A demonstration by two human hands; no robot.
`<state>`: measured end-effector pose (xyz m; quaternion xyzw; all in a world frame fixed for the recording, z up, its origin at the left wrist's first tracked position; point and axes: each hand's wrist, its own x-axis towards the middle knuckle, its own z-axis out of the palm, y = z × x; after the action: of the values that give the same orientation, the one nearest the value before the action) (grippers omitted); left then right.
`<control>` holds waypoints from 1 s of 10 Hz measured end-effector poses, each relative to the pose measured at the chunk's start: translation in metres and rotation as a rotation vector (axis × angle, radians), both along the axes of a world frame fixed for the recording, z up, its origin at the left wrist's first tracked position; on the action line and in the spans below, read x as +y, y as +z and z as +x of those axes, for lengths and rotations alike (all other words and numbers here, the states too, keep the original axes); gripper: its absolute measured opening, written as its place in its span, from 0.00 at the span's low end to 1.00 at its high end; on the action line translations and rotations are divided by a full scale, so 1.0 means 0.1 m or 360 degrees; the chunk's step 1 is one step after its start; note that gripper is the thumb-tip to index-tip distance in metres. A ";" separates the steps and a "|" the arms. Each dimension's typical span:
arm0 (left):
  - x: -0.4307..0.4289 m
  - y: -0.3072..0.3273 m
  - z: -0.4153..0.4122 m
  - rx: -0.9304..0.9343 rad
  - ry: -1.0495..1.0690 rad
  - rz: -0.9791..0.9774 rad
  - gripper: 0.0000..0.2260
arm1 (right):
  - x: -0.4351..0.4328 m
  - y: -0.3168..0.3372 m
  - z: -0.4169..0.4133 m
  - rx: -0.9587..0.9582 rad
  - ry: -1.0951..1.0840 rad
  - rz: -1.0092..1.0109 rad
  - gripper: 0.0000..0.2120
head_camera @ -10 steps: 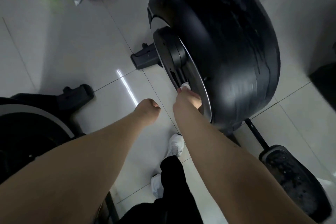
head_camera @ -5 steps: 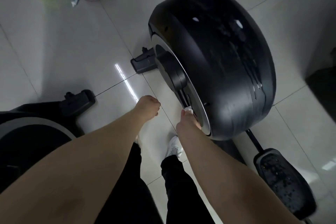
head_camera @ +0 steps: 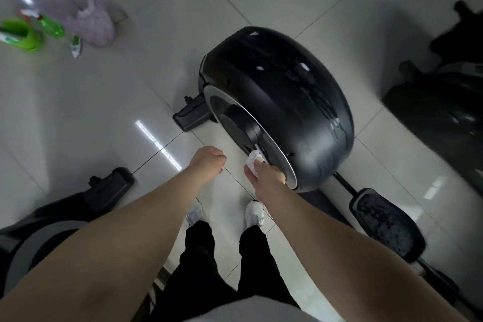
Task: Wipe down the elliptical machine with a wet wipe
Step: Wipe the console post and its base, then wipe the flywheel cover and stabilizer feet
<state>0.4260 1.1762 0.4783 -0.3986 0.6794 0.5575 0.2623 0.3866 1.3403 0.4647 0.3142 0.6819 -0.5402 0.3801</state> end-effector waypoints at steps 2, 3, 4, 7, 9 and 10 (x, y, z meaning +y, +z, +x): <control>-0.07 0.65 0.10 0.0165 -0.0388 0.0178 0.10 | -0.29 0.91 0.15 -0.0035 -0.0163 0.0031 0.14; -0.11 0.84 0.19 0.0244 -0.0503 0.0182 0.13 | -0.31 1.19 0.28 0.0051 -0.0094 0.0053 0.12; -0.15 0.97 0.26 0.0260 -0.0582 0.0100 0.10 | -0.32 1.30 0.39 0.0116 0.0037 -0.0021 0.17; -0.08 1.11 0.36 0.0178 -0.0598 -0.0141 0.05 | 0.07 1.36 0.63 0.0155 0.0248 0.0267 0.07; 0.23 1.18 0.22 0.0177 -0.0676 -0.0073 0.07 | 0.39 1.39 0.52 0.0139 0.0044 0.0389 0.06; 0.44 1.32 0.13 0.0214 -0.0770 -0.0175 0.09 | 0.57 1.40 0.42 0.0188 0.0057 0.0366 0.05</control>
<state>0.4392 1.2199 0.6101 -0.2000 0.8002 0.4660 0.3203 0.4286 1.3975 0.6048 0.3112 0.7660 -0.4691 0.3104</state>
